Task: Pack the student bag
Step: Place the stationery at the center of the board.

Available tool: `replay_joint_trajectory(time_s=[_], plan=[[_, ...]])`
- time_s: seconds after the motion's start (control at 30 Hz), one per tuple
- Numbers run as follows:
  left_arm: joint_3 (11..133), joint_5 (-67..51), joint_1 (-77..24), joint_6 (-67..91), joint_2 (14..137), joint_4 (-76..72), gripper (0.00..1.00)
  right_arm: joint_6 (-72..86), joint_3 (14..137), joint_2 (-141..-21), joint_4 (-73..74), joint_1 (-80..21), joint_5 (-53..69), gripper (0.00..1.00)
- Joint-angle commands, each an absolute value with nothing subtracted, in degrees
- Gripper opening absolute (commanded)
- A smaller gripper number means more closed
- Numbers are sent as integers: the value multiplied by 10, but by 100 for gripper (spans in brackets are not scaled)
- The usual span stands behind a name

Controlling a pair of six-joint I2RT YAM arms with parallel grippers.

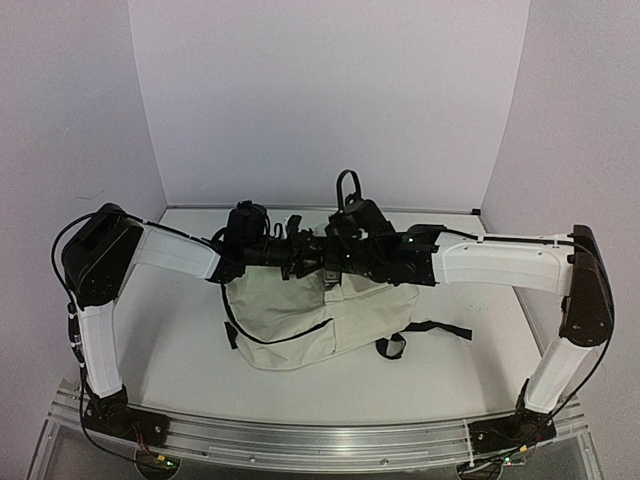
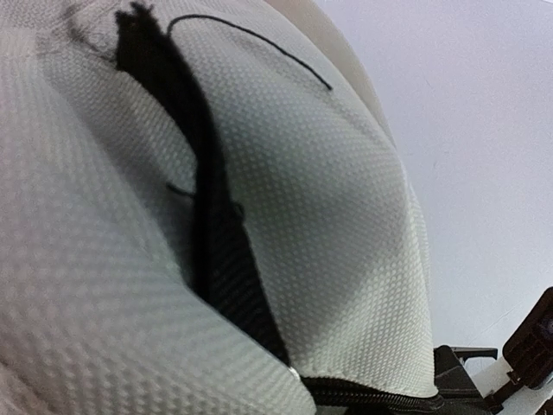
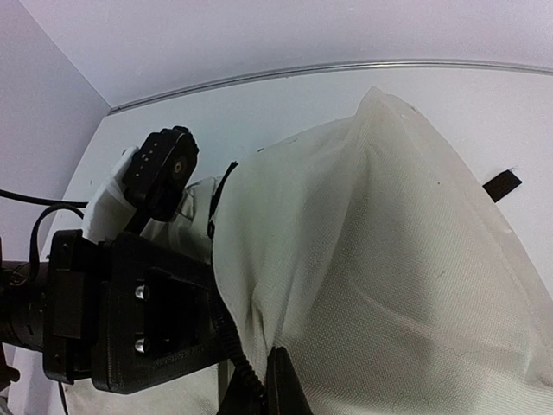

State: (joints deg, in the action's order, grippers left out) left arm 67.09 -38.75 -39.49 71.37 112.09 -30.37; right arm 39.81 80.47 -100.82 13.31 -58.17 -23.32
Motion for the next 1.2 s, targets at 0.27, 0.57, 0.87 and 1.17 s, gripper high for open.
replay_joint_trajectory(time_s=[0.27, 0.57, 0.87, 1.17], plan=[[705, -290, -388, 700, 1138, -379, 48, 416, 806, -982, 90, -601, -227, 0], [671, -267, -391, 574, 1034, -185, 74, 404, 811, -976, 90, -600, -233, 0], [653, -257, -401, 517, 969, -55, 79, 402, 815, -985, 90, -601, -229, 0], [636, -288, -431, 517, 957, -43, 59, 399, 818, -987, 91, -601, -227, 0]])
